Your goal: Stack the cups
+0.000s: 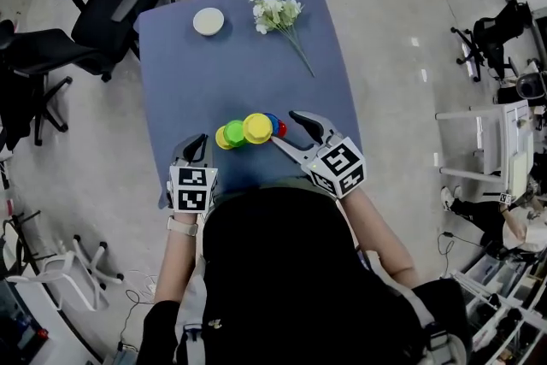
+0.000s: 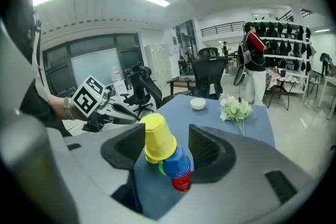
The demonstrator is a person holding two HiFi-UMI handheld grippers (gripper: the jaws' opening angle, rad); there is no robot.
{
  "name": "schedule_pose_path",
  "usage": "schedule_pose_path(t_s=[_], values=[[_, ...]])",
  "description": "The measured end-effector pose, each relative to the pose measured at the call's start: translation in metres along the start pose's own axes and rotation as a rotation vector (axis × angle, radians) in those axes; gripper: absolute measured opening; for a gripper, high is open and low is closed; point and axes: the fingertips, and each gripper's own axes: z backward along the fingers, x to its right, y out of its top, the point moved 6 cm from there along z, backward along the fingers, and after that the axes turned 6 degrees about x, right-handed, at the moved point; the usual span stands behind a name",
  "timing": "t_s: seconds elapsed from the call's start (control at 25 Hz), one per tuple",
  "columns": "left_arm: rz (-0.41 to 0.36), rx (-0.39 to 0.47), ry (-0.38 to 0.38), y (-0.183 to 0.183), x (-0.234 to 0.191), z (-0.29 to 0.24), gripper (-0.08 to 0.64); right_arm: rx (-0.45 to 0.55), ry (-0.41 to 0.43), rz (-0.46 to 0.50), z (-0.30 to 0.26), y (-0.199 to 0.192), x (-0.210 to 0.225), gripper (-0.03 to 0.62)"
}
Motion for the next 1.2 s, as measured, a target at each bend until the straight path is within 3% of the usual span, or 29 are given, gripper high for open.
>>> schedule_pose_path(t_s=[0.2,0.72,1.04,1.2], values=[[-0.02,0.085,-0.01,0.033,0.004,0.004,0.023,0.049,-0.033,-0.012,0.018,0.008,0.007,0.262],[-0.076,0.352,-0.078,0.109,0.029,0.015,0.011,0.238,-0.207,-0.028,0.074,0.034,0.036,0.104],[-0.088,0.503,-0.106,0.143,0.037,0.025,0.011,0.313,-0.291,-0.011,0.097,0.043,0.045,0.071],[-0.113,0.539,-0.116,0.151,0.04,0.027,0.011,0.326,-0.326,0.015,0.102,0.043,0.046,0.067]])
